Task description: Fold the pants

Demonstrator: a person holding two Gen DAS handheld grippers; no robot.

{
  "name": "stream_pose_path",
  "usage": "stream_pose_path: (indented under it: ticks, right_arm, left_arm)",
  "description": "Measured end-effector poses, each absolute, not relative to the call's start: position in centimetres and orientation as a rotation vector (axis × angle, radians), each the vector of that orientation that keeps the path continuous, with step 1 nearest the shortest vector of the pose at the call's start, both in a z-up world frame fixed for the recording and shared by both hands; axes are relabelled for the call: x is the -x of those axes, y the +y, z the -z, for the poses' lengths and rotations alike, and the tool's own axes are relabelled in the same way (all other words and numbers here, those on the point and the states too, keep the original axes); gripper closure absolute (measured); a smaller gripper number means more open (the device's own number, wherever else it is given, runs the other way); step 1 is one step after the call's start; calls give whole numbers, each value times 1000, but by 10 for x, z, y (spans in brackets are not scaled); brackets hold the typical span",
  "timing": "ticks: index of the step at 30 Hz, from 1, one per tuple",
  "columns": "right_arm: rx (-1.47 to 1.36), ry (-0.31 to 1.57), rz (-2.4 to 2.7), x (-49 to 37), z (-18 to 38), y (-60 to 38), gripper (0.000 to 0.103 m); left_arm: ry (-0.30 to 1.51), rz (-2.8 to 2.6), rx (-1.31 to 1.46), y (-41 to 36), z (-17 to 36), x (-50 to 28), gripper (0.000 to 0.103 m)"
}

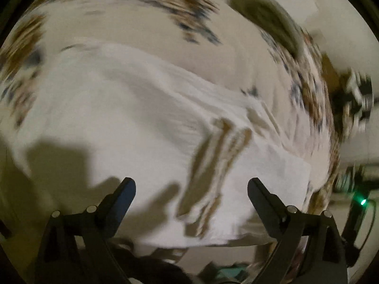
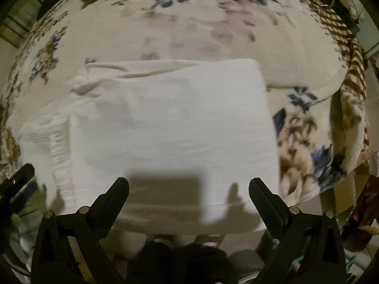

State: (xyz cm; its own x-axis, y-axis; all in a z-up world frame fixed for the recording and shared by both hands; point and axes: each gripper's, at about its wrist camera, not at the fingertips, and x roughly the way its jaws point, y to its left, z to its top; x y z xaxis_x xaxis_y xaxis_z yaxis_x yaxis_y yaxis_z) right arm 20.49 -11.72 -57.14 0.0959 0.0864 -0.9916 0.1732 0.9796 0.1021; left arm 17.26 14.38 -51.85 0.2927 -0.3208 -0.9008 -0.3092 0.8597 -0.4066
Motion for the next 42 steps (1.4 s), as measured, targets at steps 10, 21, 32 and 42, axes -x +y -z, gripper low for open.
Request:
stream_pose_path:
  ticks: [10, 21, 32, 42]
  right_arm:
    - [-161, 1496, -25, -220, 558, -45, 0]
    - [-115, 1531, -29, -241, 576, -1, 0]
    - [-190, 1519, -48, -235, 570, -2, 0]
    - [-229, 1524, -2, -235, 575, -23, 0]
  left_arm:
    - [1082, -331, 1021, 293, 570, -110, 17]
    - [822, -151, 859, 300, 524, -129, 92]
    - [1019, -188, 1017, 341, 582, -140, 72]
    - [986, -252, 1057, 344, 602, -143, 9]
